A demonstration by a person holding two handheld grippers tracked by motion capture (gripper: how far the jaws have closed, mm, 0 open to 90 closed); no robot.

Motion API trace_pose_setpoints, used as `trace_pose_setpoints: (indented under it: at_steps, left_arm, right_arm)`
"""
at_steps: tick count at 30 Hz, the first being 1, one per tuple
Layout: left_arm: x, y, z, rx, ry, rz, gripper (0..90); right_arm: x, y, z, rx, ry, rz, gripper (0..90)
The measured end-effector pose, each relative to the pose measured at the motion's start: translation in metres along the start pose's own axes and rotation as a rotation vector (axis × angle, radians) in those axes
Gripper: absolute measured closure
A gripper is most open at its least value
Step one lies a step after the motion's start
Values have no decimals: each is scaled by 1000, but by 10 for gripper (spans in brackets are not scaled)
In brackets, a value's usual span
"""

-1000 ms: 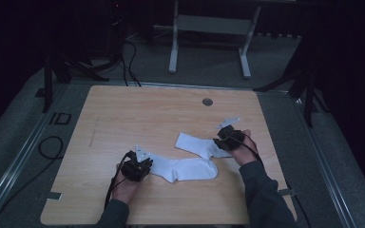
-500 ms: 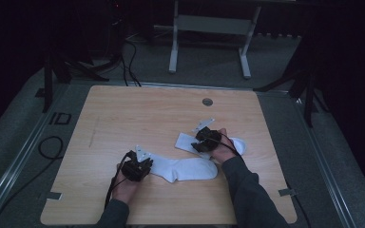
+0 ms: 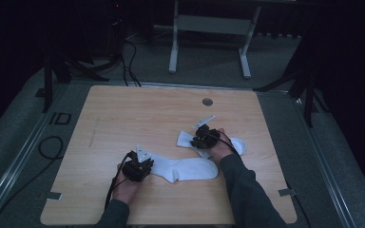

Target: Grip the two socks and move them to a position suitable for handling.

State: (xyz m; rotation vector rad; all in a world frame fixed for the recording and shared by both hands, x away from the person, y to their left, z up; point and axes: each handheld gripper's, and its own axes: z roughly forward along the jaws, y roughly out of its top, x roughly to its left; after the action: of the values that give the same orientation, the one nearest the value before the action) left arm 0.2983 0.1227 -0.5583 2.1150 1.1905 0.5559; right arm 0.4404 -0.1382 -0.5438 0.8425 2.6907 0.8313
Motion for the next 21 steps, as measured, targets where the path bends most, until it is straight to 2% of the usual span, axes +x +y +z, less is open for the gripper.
trace_pose_setpoints:
  at_steps: [2,4,7,10,16,21]
  left_arm:
    - [0,0,0,0,-2,4,813]
    - [0,0,0,0,-4,5,814]
    - [-1,0,0,-1,-6,6,815]
    - [-2,0,1,-2,-10,6,815]
    - [-3,0,1,-5,-9,7,815]
    - [-3,0,1,-4,-10,7,816]
  right_arm:
    - [-2,0,0,-2,-7,11,826]
    - [-4,-1,0,-3,-2,23,833]
    - [-8,-1,-2,-2,-20,51,838]
    - [-11,-3,-8,-21,-18,73,838]
    - [-11,1,-34,-73,-19,63,838]
    - [-9,10,-66,-157,-9,50,838]
